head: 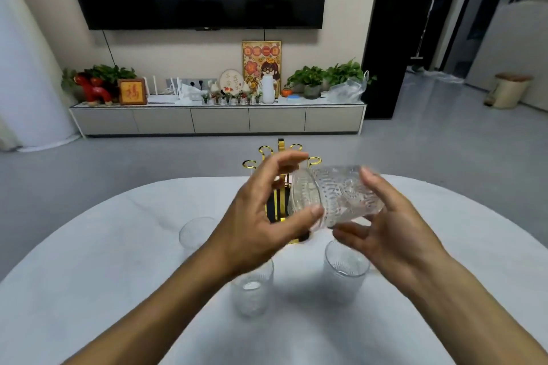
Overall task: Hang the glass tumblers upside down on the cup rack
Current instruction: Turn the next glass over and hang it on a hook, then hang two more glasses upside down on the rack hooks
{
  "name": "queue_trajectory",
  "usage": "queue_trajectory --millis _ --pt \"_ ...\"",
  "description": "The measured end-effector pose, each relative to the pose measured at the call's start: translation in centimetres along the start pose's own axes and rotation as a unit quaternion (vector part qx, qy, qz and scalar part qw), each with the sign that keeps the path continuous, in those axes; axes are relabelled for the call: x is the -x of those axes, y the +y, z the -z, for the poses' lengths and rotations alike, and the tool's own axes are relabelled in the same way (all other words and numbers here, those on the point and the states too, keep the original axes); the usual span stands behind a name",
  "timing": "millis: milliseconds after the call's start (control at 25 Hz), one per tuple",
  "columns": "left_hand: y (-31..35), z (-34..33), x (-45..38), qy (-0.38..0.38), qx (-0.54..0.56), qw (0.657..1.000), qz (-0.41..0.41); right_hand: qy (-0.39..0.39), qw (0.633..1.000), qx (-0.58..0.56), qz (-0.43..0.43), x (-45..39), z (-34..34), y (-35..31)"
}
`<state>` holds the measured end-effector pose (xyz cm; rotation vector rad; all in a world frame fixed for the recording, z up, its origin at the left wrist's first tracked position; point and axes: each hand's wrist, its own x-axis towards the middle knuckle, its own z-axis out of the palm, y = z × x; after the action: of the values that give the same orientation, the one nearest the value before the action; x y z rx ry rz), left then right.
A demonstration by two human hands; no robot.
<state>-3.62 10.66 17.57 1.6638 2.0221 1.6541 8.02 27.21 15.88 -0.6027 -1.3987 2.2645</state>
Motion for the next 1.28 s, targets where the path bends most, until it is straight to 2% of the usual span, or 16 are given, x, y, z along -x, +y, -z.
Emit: queue_trajectory --millis 40,120,160,240,320,440,760,920,960,1040,1080,1120,1160,1200,1280 --pt "-1.2 0.5 -2.1 0.036 0.001 0.999 0.025 0.032 0.996 0.046 0.069 -1.8 0.3 -1.6" --pt "-4.5 1.2 -6.9 0.074 -0.109 0.989 0.068 0.079 0.957 0.176 0.215 -6.1 1.0 -4.3" --pt "-6.3 1.2 -8.9 0.056 -0.186 0.977 0.090 0.086 0.926 0.252 0.267 -8.4 1.3 -5.2" --pt "-9.8 0.8 -11.6 -0.024 -0.284 0.951 0.122 0.070 0.868 0.381 0.310 -12.9 2.0 -5.9" --pt "-12.3 0.5 -12.7 -0.081 -0.298 0.943 0.128 0.039 0.821 0.473 0.316 -16.6 3.0 -5.3" --pt "-14.4 0.5 -13.0 -0.075 -0.279 0.949 0.126 0.002 0.790 0.532 0.304 -20.0 4.3 -3.6" --pt "-15.4 0.5 -13.1 -0.050 -0.270 0.954 0.118 -0.092 0.780 0.578 0.219 -22.9 5.7 0.9" --pt "-14.8 0.1 -12.4 -0.057 -0.254 0.956 0.131 -0.109 0.770 0.599 0.188 -22.0 5.2 0.8" --pt "-14.3 0.2 -11.9 -0.061 -0.241 0.959 0.139 -0.093 0.772 0.600 0.188 -21.2 4.7 0.3" --pt "-13.2 0.5 -10.2 -0.015 -0.171 0.971 0.168 0.022 0.804 0.542 0.244 -18.1 3.7 -0.3" --pt "-12.7 0.8 -8.5 0.040 -0.114 0.973 0.195 0.091 0.805 0.500 0.305 -15.7 2.9 0.1" --pt "-12.3 1.1 -6.4 0.103 -0.051 0.969 0.218 0.136 0.792 0.468 0.367 -12.8 2.0 1.1" --pt "-11.9 1.1 -4.1 0.166 0.006 0.957 0.236 0.135 0.778 0.459 0.407 -9.9 0.8 2.8" --pt "-11.4 1.0 -1.5 0.223 0.048 0.939 0.257 0.089 0.775 0.470 0.413 -7.0 -0.6 4.9" --pt "-10.6 0.6 3.5 0.310 0.095 0.897 0.300 -0.054 0.773 0.548 0.314 -2.7 -3.6 9.6"
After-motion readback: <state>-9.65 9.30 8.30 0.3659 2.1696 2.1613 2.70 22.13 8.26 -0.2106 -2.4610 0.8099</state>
